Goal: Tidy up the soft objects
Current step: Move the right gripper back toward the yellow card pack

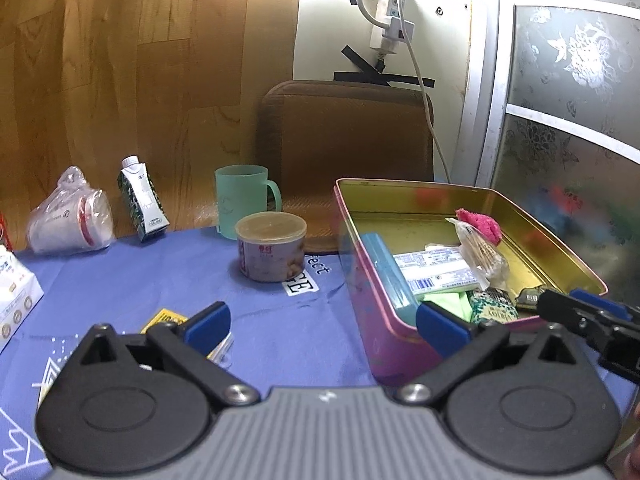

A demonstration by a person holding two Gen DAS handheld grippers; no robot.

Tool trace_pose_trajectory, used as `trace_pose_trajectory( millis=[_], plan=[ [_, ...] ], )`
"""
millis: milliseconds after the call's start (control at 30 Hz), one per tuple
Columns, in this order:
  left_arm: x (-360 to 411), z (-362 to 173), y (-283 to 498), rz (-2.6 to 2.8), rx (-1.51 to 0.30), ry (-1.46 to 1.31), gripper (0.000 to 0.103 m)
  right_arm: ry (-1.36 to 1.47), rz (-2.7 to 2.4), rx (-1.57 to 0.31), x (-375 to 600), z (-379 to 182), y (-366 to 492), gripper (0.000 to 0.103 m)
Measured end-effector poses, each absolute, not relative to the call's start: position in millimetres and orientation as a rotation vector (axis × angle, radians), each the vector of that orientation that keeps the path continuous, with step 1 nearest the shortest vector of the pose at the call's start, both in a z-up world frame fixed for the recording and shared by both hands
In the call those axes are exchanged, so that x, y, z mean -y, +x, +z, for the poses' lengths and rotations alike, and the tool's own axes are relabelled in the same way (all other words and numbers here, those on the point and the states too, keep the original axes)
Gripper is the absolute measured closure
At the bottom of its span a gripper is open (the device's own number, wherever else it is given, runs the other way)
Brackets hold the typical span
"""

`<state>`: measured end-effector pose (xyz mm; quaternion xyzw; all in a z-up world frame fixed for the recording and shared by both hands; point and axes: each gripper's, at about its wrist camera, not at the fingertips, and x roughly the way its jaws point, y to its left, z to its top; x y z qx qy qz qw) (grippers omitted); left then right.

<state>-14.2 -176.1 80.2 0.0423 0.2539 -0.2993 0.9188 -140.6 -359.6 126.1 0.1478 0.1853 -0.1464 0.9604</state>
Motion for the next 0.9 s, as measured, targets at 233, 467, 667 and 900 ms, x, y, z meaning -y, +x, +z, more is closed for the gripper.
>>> trace_pose_trajectory(
  millis=[233,467,667,900],
  plan=[
    [170.3,70.3,-28.2,-0.602,-0.566,0.097,0.000,0.338,-0.318,-0.368,357.2,125.9,-157.9,0.040],
    [170.2,45.2,-33.6,-0.519,-0.640,0.165,0.000,0.411,-0.320,-0.410,359.5,114.3,-159.1,0.033],
    [167.0,24.9,-29.7,-0.485,-0.681,0.205,0.000,0.449,-0.300,-0.460,358.6,102.8,-153.9,0.033],
    [164.4,12.2,-23.1,-0.452,-0.700,0.243,0.000,0.472,-0.279,-0.502,355.2,93.6,-146.0,0.033]
  ],
)
